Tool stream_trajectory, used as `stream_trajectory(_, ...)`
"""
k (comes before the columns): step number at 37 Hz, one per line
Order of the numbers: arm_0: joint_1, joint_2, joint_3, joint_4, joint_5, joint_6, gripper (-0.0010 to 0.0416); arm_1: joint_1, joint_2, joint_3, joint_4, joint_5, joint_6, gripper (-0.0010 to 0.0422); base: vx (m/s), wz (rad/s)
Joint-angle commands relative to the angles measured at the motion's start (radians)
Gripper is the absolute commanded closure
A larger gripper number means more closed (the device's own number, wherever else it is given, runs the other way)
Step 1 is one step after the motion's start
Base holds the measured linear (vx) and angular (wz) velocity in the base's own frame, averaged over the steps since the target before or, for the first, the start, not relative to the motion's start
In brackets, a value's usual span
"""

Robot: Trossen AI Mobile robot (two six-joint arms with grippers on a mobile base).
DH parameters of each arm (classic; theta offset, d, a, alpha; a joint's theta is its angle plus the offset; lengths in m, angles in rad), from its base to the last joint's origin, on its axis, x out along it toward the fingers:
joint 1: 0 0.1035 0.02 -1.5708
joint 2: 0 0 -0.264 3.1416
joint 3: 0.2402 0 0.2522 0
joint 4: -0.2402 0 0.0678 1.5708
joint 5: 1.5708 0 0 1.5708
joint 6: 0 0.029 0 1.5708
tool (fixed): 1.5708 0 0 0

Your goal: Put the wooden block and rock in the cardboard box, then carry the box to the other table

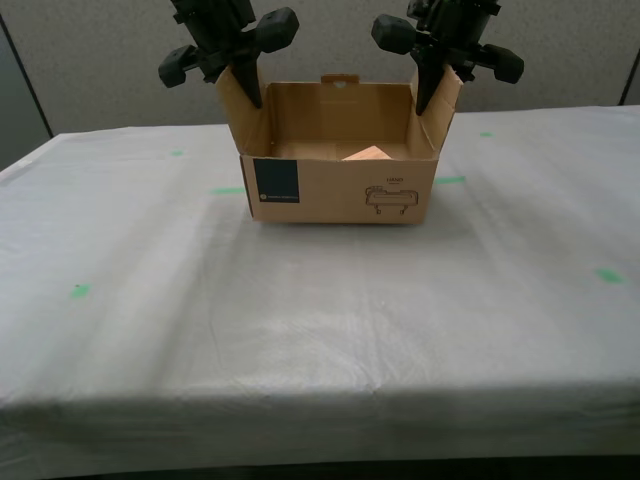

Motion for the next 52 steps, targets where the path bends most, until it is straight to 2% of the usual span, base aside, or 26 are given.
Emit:
stream_trajectory(1, 0.001, -0.002, 0.001, 0.001, -0.012, 0.0, 0.0405, -0.002, -0.001, 0.002, 0.004, 0.014, 0.005, 0.0412, 0.0, 0.0)
stream_trajectory(32, 0.001, -0.002, 0.002, -0.018, 0.006, 0.001, 0.0405, -0.005, 0.0, 0.002, 0.003, 0.014, 0.001, 0.0405, 0.0, 0.0)
stream_trajectory(42, 0.001, -0.002, 0.001, -0.035, 0.007, 0.005, 0.0405, -0.005, 0.0, 0.002, 0.008, 0.013, -0.01, 0.0308, 0.0, 0.0)
stream_trajectory(47, 0.001, -0.003, 0.004, -0.029, 0.05, 0.005, 0.0405, -0.005, 0.0, 0.002, 0.008, 0.013, -0.018, 0.0256, 0.0, 0.0)
stream_trajectory(52, 0.001, -0.003, 0.001, -0.022, 0.051, 0.004, 0.0405, -0.005, 0.0, 0.002, 0.008, 0.013, -0.024, 0.021, 0.0, 0.0)
